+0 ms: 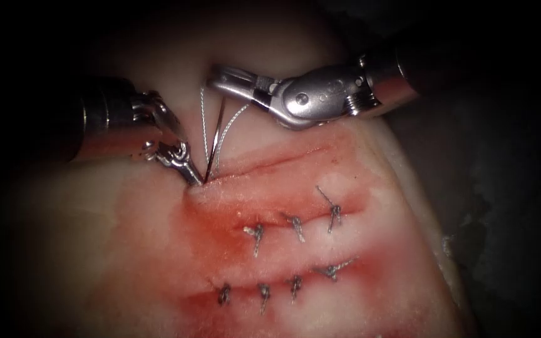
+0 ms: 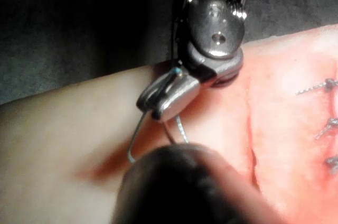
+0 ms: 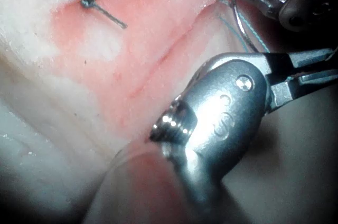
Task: Wound Closure
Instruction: Push the needle through the bottom half of the tissue using the right grasper
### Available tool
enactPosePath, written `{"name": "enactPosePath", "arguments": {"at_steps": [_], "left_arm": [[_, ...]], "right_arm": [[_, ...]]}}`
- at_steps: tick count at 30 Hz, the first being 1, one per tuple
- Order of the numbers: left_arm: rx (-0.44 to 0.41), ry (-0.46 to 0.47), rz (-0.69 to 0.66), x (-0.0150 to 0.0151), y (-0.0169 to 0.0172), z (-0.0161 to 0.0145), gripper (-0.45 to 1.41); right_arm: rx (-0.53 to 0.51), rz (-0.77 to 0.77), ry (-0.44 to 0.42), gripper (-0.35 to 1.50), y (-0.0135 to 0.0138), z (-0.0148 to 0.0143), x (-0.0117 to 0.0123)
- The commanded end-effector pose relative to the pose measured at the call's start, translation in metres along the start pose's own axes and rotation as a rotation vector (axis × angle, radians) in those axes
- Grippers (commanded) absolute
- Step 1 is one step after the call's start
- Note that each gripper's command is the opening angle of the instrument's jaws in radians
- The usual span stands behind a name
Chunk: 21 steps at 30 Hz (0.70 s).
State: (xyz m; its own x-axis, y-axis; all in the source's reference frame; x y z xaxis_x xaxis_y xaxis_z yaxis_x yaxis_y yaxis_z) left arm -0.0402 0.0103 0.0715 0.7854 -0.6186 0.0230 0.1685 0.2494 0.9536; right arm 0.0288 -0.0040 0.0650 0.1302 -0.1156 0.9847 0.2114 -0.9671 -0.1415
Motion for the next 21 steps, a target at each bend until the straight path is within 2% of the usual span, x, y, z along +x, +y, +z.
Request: {"name": "enactPosePath", "arguments": {"at_steps": [1, 21], "left_arm": [[-0.002, -0.002, 0.003, -0.0009, 0.0004, 0.0, -0.45], [-0.002, -0.003, 0.003, -0.0009, 0.0003, 0.0001, -0.45]], "right_arm": [[-0.001, -0.001, -0.003, -0.35, 0.0001, 0.0007, 0.0006], [-0.026, -0.048, 0.02, -0.35, -0.0001, 0.0008, 0.0007]]}}
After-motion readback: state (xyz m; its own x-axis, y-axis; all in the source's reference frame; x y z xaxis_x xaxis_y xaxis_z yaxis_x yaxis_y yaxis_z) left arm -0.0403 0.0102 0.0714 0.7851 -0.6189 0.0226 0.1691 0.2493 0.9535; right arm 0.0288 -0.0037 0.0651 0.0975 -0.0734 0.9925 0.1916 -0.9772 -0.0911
